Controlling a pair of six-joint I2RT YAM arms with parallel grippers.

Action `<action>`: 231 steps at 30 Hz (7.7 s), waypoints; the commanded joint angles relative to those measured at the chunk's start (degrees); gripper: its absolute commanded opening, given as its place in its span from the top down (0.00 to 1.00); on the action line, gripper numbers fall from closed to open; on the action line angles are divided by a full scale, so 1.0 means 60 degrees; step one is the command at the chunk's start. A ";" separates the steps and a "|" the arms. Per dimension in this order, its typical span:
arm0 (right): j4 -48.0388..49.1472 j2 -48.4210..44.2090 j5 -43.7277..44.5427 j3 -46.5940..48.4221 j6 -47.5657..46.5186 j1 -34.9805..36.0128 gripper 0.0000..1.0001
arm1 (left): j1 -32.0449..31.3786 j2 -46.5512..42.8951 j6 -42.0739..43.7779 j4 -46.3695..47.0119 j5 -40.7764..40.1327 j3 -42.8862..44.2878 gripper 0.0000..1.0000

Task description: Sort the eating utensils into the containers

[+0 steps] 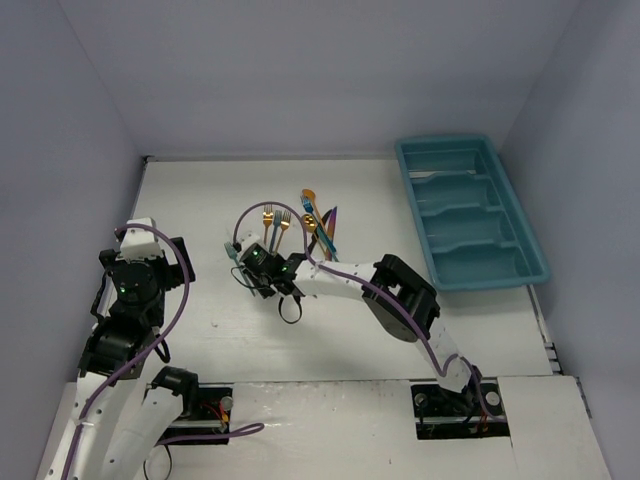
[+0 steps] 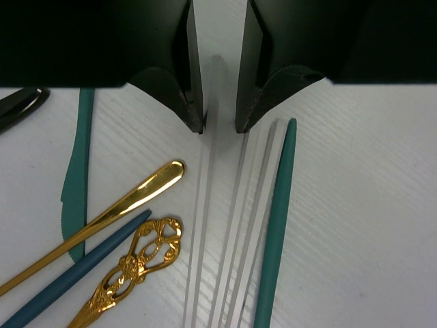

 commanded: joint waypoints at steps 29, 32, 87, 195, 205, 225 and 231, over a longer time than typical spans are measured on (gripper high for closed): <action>-0.0051 -0.4264 0.0075 -0.0020 -0.0132 -0.4568 1.00 | -0.0025 0.0121 -0.0044 0.0360 -0.0003 0.0087 0.10; 0.0488 -0.4348 0.0017 -0.0375 0.0518 -0.5915 1.00 | -0.0031 0.0136 -0.0044 0.0354 -0.0003 0.0102 0.10; 0.2190 -0.5590 -0.1006 -0.1862 0.0272 -0.6534 0.59 | -0.0033 0.0232 -0.0044 0.0354 0.0085 0.0117 0.10; -0.0222 -0.2380 -0.0464 0.2592 0.0683 -0.4173 1.00 | 0.0283 0.0366 0.1787 0.5876 0.0770 -0.0220 0.10; 0.0835 -0.2909 -0.0784 0.1974 0.3828 -0.9117 1.00 | 0.0268 0.0589 0.1787 0.5862 0.1081 -0.0191 0.10; 0.2194 0.1041 -0.0506 0.4296 0.7623 -1.1115 0.79 | 0.0283 0.1234 0.1378 0.5832 0.1302 -0.0147 0.10; 0.2330 0.0888 -0.0982 0.4533 0.6919 -1.1114 0.54 | 0.0282 0.1265 0.1214 0.5818 0.1252 -0.0118 0.10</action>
